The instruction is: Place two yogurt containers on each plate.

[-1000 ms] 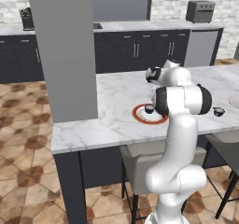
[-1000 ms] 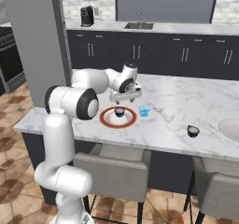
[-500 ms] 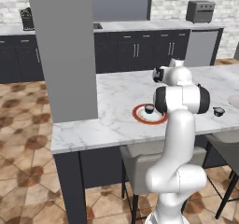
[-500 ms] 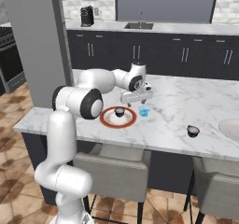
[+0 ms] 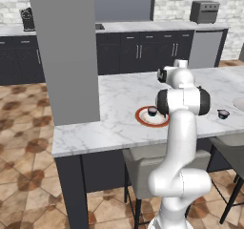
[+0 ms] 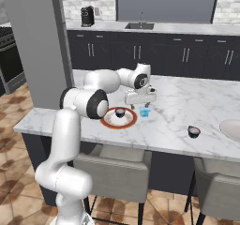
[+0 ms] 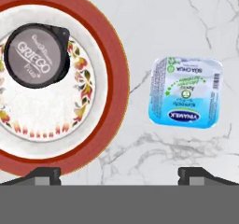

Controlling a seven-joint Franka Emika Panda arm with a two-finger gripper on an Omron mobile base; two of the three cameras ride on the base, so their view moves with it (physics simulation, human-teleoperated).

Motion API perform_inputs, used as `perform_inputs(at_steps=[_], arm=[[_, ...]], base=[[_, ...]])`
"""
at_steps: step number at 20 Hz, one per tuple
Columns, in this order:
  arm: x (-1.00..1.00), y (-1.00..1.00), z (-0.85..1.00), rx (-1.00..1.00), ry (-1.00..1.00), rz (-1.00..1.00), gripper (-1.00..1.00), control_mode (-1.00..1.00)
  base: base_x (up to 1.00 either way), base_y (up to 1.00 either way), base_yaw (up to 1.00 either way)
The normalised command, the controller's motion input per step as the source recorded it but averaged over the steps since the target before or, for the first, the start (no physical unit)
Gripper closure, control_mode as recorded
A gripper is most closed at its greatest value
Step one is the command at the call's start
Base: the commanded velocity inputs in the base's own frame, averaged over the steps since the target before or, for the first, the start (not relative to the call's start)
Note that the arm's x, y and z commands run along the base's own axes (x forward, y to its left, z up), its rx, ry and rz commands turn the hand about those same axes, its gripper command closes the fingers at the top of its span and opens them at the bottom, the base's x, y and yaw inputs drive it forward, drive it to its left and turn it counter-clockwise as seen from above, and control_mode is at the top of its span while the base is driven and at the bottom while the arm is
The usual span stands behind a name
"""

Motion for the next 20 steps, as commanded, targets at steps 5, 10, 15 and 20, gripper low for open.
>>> perform_inputs(at_steps=[5, 10, 15, 20], arm=[[0.24, -0.26, 0.00, 0.03, 0.10, 0.04, -1.00, -1.00], [0.35, -0.05, -0.07, 0.00, 0.04, 0.04, -1.00, -1.00], [0.06, 0.06, -0.38, 0.00, -0.01, 0.01, -1.00, -1.00], [-0.01, 0.02, -0.37, 0.00, 0.00, 0.00, -1.00, -1.00]], base=[[0.00, 0.00, 0.00], [0.00, 0.00, 0.00], [0.00, 0.00, 0.00], [0.00, 0.00, 0.00]])
